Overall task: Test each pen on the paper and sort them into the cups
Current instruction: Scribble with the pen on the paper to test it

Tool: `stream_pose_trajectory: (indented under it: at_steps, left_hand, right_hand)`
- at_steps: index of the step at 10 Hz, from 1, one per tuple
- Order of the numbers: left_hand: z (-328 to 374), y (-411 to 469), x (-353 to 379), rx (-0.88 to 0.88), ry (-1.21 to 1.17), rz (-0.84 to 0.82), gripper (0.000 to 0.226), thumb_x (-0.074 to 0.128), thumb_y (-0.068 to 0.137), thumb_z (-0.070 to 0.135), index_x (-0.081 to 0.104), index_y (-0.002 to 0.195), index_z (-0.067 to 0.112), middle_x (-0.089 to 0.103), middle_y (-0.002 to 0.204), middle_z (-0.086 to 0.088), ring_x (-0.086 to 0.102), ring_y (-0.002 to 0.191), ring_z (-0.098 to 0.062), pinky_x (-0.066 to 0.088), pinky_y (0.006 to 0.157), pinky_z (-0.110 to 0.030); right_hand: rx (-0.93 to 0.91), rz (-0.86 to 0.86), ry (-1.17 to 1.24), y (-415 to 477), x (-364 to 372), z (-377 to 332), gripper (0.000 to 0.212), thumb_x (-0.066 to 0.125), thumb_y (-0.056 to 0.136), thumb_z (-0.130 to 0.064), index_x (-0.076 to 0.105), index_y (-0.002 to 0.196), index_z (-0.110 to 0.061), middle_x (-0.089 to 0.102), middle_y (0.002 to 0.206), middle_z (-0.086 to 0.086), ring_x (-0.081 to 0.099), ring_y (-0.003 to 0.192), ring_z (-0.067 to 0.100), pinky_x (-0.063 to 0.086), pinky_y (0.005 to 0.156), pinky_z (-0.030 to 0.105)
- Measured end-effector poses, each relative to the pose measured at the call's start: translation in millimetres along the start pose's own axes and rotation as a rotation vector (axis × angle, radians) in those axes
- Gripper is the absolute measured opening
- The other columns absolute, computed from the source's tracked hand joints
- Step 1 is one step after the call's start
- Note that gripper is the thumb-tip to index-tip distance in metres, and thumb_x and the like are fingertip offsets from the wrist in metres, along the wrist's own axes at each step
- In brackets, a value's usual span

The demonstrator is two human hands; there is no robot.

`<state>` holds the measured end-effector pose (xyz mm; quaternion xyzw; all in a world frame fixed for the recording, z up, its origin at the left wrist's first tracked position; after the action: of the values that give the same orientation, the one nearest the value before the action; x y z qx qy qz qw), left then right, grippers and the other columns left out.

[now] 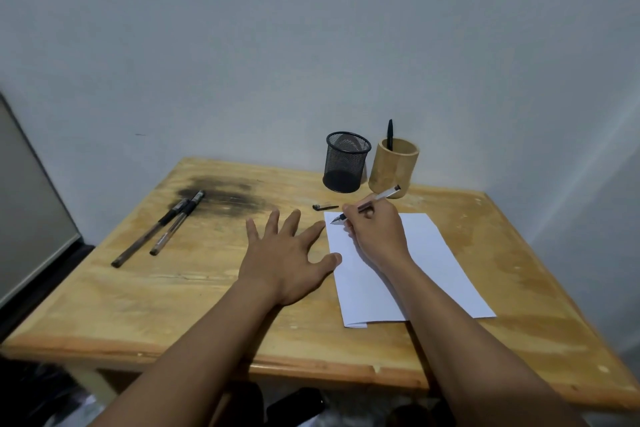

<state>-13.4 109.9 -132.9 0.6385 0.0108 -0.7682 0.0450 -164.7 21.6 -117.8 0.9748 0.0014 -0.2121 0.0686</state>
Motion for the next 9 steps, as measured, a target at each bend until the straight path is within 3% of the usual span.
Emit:
stream_pose_trajectory:
  at_steps: [2, 3, 9]
  left_hand:
    - [-0.1, 0.0, -0.1, -0.002, 0.0, 0.006, 0.076, 0.019, 0.084, 0.083, 0.014, 0.153, 0.05, 0.008, 0.168, 0.0, -0.004, 0.154, -0.031, -0.007, 0.117, -0.066]
    - [0.7, -0.2, -0.2, -0.002, 0.007, 0.003, 0.076, 0.019, 0.085, 0.083, 0.014, 0.153, 0.049, 0.008, 0.168, 0.0, -0.004, 0.154, -0.031, -0.006, 0.117, -0.067]
    - [1.0, 0.3, -1.0, -0.002, -0.002, 0.004, 0.075, 0.02, 0.085, 0.083, 0.015, 0.152, 0.051, 0.009, 0.168, 0.0, -0.004, 0.154, -0.032, -0.006, 0.117, -0.067]
  right_hand:
    - [-0.012, -0.036, -0.027, -4.5, -2.9, -4.7, 0.017, 0.066, 0.09, -0.023, 0.068, 0.085, -0.006, 0.073, 0.072, 0.003, 0.069, 0.066, 0.013, 0.05, 0.057, 0.026]
    - [-0.013, -0.035, -0.041, -5.8, -4.0, -5.8, 0.015, 0.066, 0.09, -0.021, 0.068, 0.087, -0.006, 0.072, 0.075, 0.003, 0.066, 0.065, 0.009, 0.045, 0.053, 0.019]
    - [0.006, 0.018, -0.035, -3.4, -5.6, -3.5, 0.016, 0.066, 0.091, -0.023, 0.069, 0.087, -0.008, 0.07, 0.073, -0.001, 0.066, 0.07, 0.013, 0.047, 0.056, 0.021]
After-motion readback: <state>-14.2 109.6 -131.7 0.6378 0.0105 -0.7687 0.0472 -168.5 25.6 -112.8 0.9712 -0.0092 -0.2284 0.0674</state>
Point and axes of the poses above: each hand's wrist, its own y-axis towards the middle knuckle, its own x-axis out of the palm, z = x × y, the point moved 5 cm from there along y, towards the middle knuckle
